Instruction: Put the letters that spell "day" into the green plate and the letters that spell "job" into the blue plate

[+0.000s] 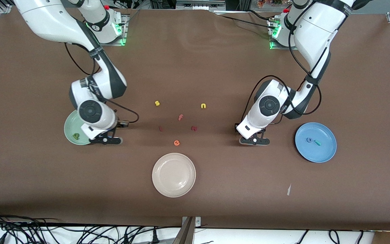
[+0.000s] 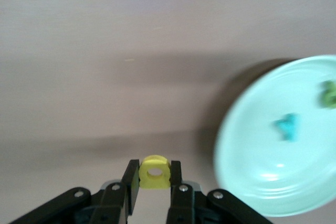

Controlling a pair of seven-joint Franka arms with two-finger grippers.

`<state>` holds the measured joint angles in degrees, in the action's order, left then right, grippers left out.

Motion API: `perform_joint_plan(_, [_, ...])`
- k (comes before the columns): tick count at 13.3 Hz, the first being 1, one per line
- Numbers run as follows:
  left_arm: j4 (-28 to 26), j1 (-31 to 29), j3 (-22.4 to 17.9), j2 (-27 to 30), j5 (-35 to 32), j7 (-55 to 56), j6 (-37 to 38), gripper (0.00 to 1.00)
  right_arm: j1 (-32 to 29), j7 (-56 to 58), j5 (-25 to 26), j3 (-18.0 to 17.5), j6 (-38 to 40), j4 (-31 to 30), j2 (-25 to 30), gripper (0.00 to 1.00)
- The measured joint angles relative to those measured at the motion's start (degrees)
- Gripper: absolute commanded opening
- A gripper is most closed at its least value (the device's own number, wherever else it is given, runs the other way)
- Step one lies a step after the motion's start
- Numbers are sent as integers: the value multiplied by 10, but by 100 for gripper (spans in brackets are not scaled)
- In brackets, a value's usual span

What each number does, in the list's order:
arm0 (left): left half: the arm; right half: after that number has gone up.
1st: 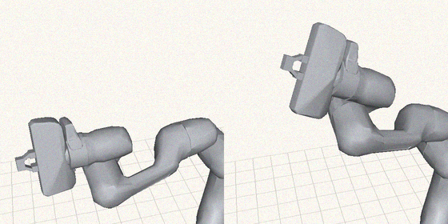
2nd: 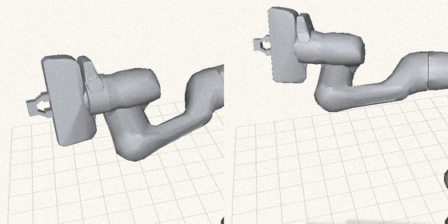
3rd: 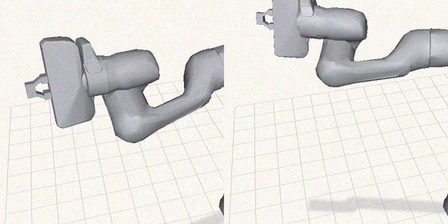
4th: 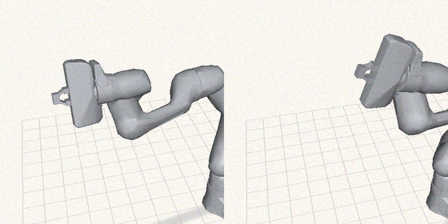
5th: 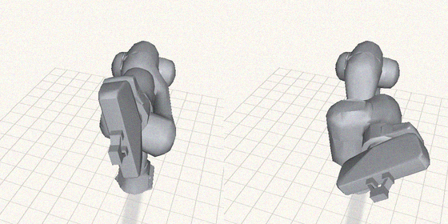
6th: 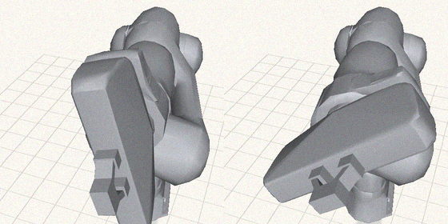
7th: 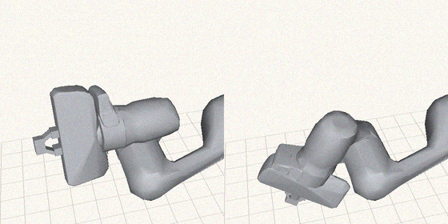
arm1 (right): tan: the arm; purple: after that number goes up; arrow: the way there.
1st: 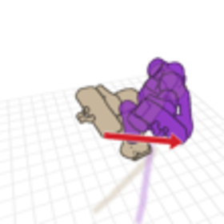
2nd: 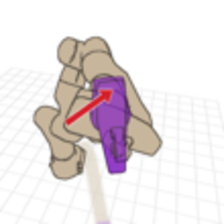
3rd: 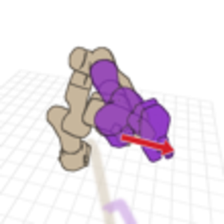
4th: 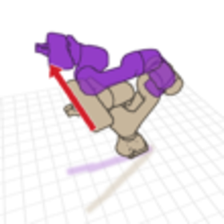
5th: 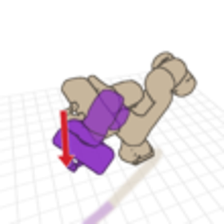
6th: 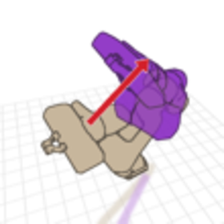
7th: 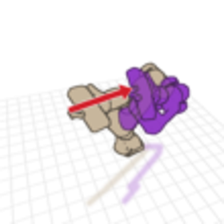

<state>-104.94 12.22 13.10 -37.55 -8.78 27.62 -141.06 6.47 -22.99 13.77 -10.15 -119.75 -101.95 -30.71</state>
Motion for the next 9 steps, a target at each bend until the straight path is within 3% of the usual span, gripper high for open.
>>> perform_joint_plan(3, [0, 0, -2, -5, 0, 0, -4, 59, -2, 108, 0, 56, 15, 0, 6, 21])
perform_joint_plan(4, [0, 0, -2, -7, -3, 0, -7, 56, -3, 141, 0, 75, 19, -1, 6, 32])
perform_joint_plan(5, [1, 0, -3, -7, -13, 0, -8, 50, -5, 172, -4, 93, 19, -2, 5, 99])
perform_joint_plan(8, [1, -1, -3, -8, -27, 0, -7, 26, -29, 212, -54, 106, 19, -2, 2, 100])
perform_joint_plan(9, [2, -1, -4, -8, -28, 0, -7, 22, -27, 213, -63, 104, 20, 1, 2, 100])
